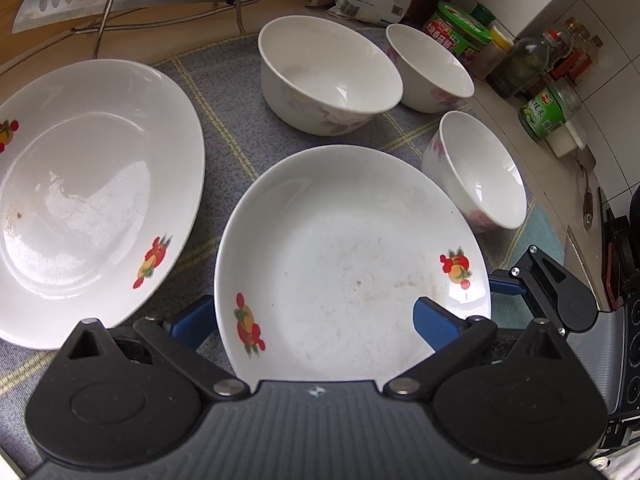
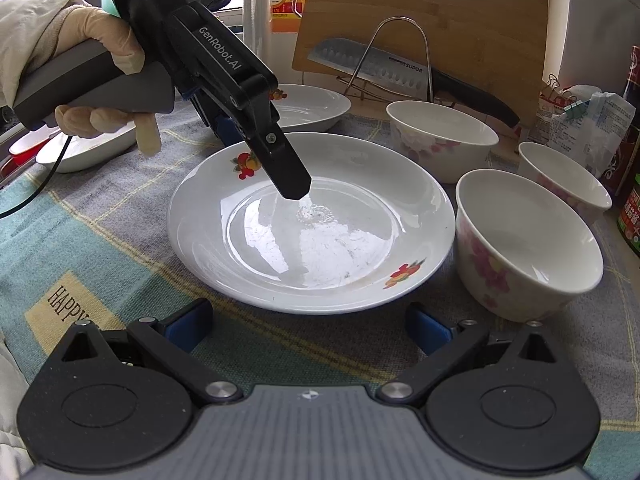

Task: Organize plates and bowls

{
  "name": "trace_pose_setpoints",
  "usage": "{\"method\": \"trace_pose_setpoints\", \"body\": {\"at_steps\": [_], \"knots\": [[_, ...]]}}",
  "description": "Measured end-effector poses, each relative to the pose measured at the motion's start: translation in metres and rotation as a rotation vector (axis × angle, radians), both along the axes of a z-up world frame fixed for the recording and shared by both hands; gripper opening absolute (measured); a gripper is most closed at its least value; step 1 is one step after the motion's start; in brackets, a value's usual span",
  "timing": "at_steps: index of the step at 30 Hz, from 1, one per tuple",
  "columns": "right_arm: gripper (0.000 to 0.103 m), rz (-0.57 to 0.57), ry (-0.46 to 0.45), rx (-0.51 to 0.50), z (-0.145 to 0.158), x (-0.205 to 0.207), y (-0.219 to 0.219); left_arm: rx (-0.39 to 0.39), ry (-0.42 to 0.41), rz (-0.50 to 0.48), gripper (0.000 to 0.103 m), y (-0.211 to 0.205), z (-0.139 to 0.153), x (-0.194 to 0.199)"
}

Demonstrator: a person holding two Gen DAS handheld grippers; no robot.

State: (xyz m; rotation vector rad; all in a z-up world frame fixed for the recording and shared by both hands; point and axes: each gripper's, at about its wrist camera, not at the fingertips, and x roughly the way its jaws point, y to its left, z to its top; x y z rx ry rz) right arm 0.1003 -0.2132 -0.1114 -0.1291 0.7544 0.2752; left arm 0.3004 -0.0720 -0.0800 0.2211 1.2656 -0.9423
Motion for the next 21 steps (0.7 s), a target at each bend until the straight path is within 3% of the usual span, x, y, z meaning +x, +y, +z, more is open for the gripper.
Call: {"method": "trace_pose_setpoints", "body": {"at_steps": [3, 6, 21], "knots": [[0.103, 0.002, 0.009, -0.003, 0.001, 0.001, 0.0, -0.002, -0.02, 0.021, 0.1, -0.004, 0.003, 0.001], [0.103, 0.0, 0.008, -0.002, 0.001, 0.001, 0.001, -0.026, -0.041, -0.008, 0.1, -0.011, 0.009, 0.002], [0.103, -0.02, 0.019, -0.004, 0.002, 0.006, -0.001, 0.017, -0.087, -0.141, 0.099, -0.05, 0.008, 0.017]]}}
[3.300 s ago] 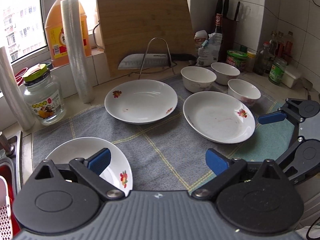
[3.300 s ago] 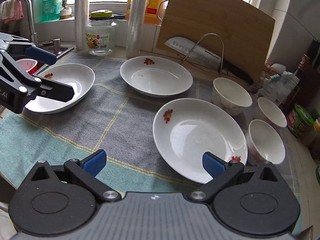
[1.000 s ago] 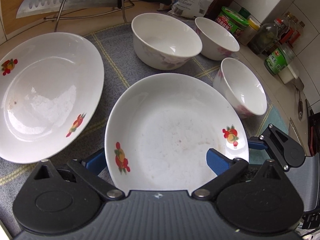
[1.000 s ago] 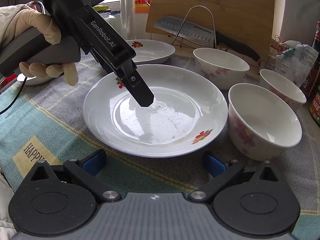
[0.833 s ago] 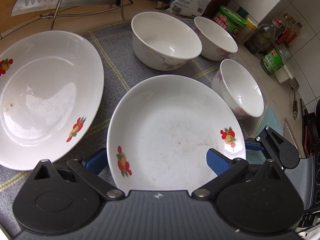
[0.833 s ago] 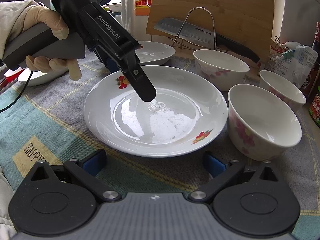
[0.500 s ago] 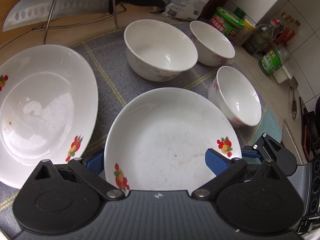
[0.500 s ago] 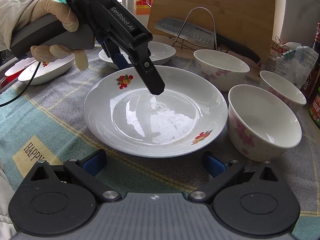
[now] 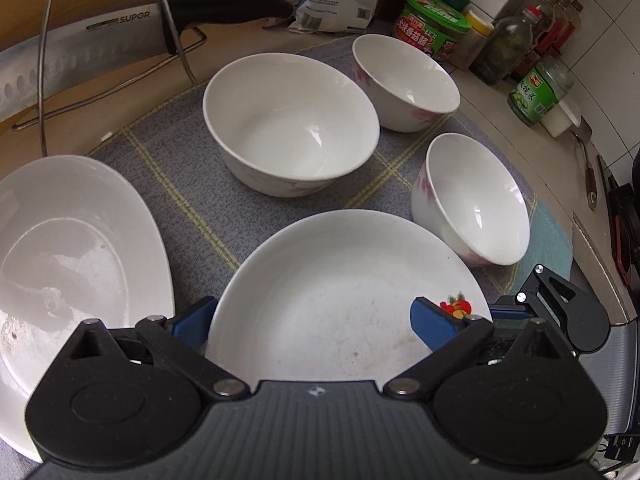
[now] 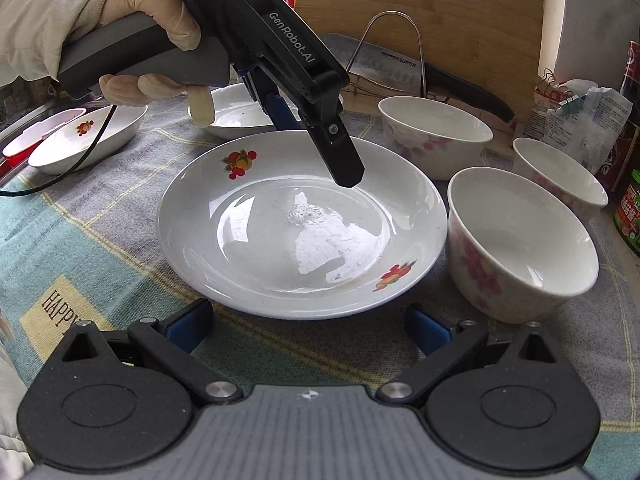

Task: Organize plates and bowls

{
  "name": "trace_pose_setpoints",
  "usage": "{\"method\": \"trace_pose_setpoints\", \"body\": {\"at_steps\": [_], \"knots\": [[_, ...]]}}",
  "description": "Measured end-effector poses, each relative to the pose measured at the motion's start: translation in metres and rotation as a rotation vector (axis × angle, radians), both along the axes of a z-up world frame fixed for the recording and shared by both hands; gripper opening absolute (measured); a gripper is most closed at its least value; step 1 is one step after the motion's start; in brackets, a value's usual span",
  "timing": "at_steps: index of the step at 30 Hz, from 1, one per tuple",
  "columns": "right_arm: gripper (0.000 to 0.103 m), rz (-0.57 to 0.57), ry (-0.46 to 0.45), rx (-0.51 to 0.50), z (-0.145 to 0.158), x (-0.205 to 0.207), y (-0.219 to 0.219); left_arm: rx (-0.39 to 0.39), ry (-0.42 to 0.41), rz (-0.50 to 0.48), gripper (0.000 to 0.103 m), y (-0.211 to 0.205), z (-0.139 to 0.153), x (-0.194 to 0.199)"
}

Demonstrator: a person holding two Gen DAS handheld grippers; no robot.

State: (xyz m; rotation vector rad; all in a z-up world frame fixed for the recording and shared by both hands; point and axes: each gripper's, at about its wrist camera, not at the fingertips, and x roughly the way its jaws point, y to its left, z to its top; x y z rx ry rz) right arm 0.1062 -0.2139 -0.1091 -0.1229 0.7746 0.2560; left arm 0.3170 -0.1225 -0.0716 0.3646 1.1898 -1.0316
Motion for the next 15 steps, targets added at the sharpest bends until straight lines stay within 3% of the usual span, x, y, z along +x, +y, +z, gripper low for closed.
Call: {"method": "trace_pose_setpoints", "body": {"at_steps": [15], "knots": [[0.103, 0.008, 0.026, -0.006, 0.002, 0.011, 0.002, 0.021, 0.009, -0.037, 0.095, -0.005, -0.004, 0.003]]}}
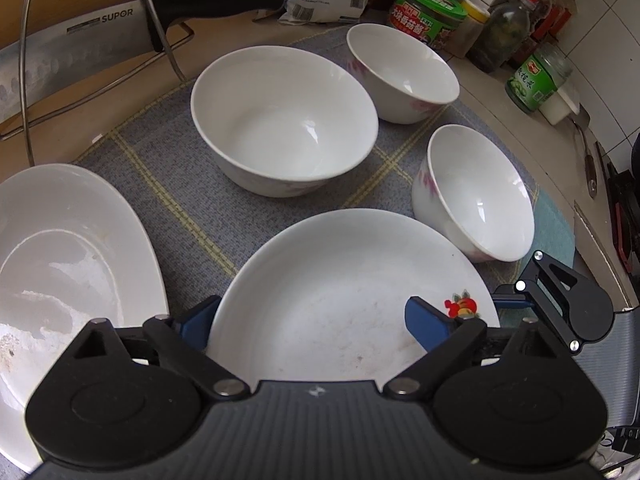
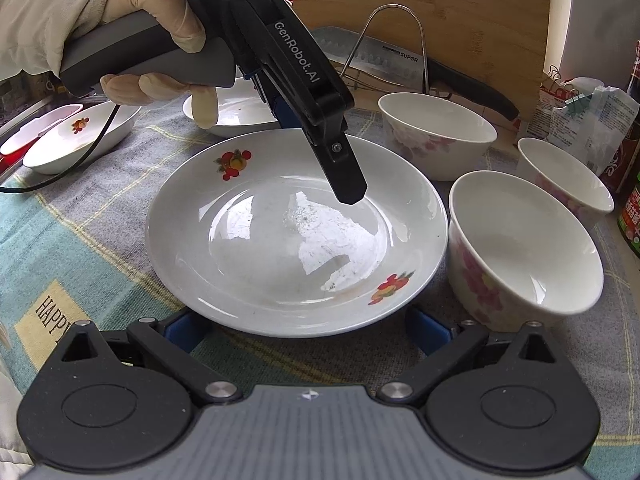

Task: Organize plates and bowls

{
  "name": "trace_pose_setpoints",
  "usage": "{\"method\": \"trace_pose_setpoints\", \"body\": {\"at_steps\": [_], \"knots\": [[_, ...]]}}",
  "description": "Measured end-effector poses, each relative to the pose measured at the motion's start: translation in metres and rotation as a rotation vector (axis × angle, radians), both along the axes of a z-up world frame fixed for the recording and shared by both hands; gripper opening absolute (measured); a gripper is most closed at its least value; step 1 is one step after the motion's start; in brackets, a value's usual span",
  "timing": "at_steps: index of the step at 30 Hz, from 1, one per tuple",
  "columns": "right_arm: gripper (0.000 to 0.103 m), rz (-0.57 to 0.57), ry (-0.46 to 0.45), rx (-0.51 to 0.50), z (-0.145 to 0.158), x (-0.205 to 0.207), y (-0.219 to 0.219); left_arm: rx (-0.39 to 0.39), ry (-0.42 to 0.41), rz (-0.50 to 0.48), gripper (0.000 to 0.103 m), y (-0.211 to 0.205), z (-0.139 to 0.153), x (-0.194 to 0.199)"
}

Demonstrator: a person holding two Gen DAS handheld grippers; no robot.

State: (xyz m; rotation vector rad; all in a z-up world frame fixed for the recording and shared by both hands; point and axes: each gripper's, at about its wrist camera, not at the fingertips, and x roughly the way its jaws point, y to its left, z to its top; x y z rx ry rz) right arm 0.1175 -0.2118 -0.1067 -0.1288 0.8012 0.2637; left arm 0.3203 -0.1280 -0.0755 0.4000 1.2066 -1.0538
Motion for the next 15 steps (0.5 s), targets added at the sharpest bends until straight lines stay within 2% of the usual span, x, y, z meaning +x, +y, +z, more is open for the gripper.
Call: {"method": "trace_pose_setpoints", "body": {"at_steps": [15], "knots": [[0.103, 0.021, -0.014, -0.03, 0.0024, 0.0023, 0.0084, 0.002, 0.016, -0.018, 0.094, 0.0, 0.0001, 0.0025]]}}
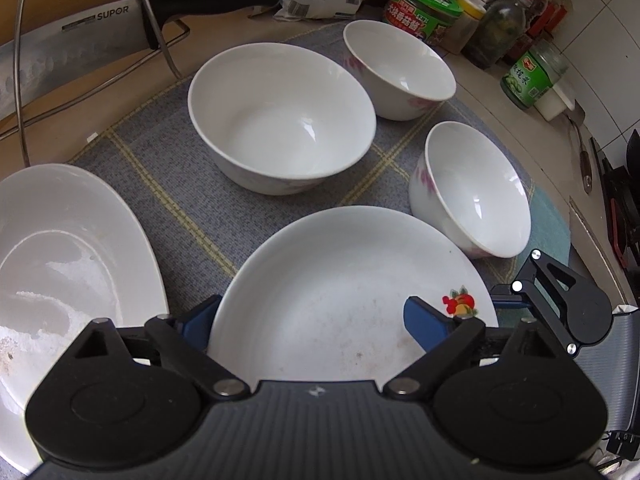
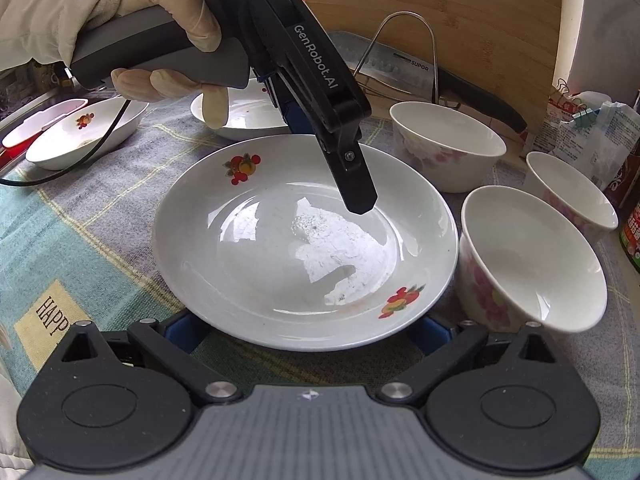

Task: Organize plates and bowls

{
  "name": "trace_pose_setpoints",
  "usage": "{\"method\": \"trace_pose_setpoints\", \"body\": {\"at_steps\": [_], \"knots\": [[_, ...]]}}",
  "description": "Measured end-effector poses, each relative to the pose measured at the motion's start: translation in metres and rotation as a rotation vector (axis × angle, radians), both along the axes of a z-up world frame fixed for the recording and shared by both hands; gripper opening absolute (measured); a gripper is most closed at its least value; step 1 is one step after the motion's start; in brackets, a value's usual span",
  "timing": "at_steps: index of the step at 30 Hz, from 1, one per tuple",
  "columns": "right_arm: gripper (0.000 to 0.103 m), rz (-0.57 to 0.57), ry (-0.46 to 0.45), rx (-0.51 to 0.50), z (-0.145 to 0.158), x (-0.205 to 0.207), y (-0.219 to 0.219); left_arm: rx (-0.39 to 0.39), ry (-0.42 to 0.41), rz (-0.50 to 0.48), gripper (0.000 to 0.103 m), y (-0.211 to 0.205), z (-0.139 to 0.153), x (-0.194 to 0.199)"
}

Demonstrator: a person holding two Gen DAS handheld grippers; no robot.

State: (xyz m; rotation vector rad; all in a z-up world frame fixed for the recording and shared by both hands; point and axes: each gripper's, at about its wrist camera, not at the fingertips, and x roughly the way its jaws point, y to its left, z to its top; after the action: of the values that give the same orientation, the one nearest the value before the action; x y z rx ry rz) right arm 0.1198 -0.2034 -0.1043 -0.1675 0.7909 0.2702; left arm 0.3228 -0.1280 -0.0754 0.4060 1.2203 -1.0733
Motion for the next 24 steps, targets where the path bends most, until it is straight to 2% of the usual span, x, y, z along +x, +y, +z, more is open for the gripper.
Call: {"method": "trace_pose_setpoints", "body": {"at_steps": [24], "knots": [[0.103, 0.006, 0.036, 0.005, 0.0017, 0.005, -0.0035, 0.003, 0.006, -0.032, 0.091, 0.0071, 0.0039, -0.0007]]}}
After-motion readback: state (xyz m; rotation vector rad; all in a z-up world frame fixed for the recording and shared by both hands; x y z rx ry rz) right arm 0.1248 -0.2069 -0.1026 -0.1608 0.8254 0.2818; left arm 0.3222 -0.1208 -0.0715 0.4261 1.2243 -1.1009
